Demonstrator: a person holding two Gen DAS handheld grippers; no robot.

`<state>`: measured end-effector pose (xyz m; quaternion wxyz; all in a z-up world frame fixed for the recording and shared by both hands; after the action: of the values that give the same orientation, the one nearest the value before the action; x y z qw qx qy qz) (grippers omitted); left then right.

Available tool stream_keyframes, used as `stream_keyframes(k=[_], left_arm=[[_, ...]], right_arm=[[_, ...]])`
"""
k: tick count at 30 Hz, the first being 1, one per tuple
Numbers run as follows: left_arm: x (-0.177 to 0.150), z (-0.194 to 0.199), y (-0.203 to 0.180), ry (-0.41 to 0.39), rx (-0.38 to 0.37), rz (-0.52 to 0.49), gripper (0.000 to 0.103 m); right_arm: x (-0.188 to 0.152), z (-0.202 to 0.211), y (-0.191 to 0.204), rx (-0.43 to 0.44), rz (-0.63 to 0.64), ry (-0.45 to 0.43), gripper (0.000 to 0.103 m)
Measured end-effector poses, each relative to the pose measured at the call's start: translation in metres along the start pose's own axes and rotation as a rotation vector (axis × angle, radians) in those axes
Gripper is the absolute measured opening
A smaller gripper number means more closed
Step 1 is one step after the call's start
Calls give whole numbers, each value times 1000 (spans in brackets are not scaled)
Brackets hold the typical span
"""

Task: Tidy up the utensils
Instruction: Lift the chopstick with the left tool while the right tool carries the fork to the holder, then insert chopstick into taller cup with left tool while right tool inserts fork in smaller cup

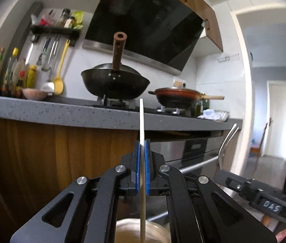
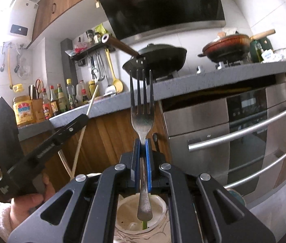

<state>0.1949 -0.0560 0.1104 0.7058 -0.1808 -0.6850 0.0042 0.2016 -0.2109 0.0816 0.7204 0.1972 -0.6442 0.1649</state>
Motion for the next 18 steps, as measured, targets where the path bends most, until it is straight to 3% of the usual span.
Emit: stream_keyframes(k=[4,14,18], left_arm=[[-10,3,-1,7,-25,-21,5],[-27,60,-19,6,-94,-138,5],[-35,73,-14,62,-84,-122,5]], right_arm=[[-14,-10,1,9,19,47,5],[-38,-8,3,14,38,116,5],[-47,-8,5,12,54,139,5]])
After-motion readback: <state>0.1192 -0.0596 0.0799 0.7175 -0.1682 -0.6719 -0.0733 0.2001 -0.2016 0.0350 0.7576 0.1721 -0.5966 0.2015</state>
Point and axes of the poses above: each gripper's, at about its wrist camera, not at the fingertips, and z roughly against the way its jaws point, y to its left, x to its top, the point moved 5 cm from there along -z, roughly the way its jaws point, and after that the axes turned 11 degrees about z, right-handed, at the moved point
